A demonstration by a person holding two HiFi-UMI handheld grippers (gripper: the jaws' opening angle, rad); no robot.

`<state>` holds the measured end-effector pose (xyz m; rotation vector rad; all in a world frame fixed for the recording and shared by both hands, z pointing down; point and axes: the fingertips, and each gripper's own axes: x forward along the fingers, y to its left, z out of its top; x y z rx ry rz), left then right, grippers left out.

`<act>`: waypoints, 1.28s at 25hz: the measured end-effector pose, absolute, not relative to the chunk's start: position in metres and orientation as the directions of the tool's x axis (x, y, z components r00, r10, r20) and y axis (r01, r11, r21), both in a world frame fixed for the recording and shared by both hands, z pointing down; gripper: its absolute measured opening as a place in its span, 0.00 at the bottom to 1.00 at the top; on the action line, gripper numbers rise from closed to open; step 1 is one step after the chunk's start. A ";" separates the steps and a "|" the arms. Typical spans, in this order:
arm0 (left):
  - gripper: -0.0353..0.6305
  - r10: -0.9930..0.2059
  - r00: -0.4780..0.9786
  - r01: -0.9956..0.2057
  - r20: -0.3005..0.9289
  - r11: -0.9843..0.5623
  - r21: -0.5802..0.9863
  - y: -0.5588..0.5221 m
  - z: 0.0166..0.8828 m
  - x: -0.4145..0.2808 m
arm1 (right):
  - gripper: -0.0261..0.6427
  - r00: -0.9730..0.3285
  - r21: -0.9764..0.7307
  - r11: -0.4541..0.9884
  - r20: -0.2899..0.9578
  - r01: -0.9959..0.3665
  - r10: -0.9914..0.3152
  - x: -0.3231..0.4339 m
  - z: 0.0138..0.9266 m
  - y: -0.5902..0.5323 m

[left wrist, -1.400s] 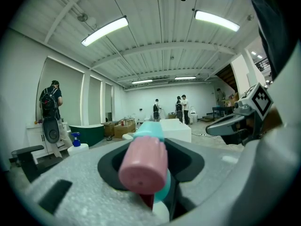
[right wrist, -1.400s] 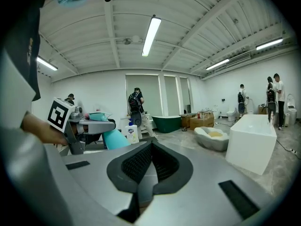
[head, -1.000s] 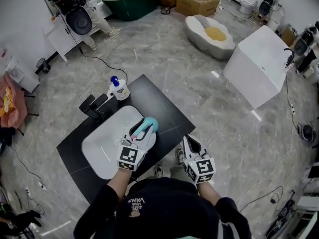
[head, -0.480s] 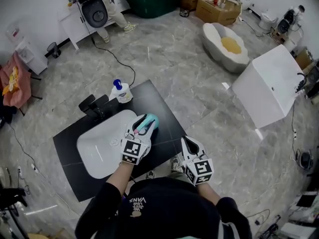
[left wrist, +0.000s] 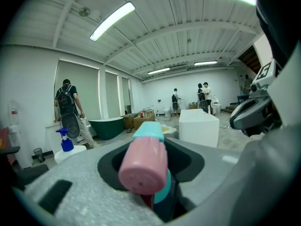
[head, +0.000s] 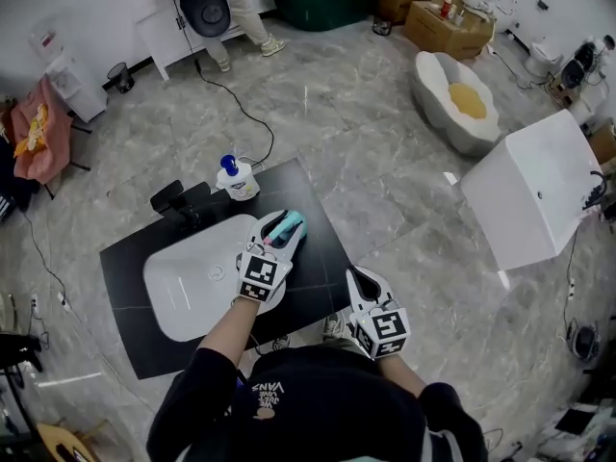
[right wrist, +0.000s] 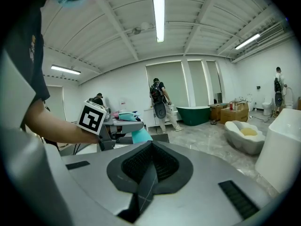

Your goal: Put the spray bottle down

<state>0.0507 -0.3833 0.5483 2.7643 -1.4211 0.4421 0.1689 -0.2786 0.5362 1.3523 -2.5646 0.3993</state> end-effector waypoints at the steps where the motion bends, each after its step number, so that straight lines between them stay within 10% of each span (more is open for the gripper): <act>1: 0.29 -0.802 0.541 -0.803 0.253 -0.582 -0.126 -0.389 0.550 0.050 | 0.04 -0.561 -0.139 0.548 0.313 -0.825 -0.766 0.169 0.537 -0.282; 32: 0.31 -0.814 0.440 -0.855 0.379 -0.509 -0.102 -0.445 0.584 0.049 | 0.04 -0.634 -0.162 0.618 0.312 -0.769 -0.707 0.166 0.540 -0.306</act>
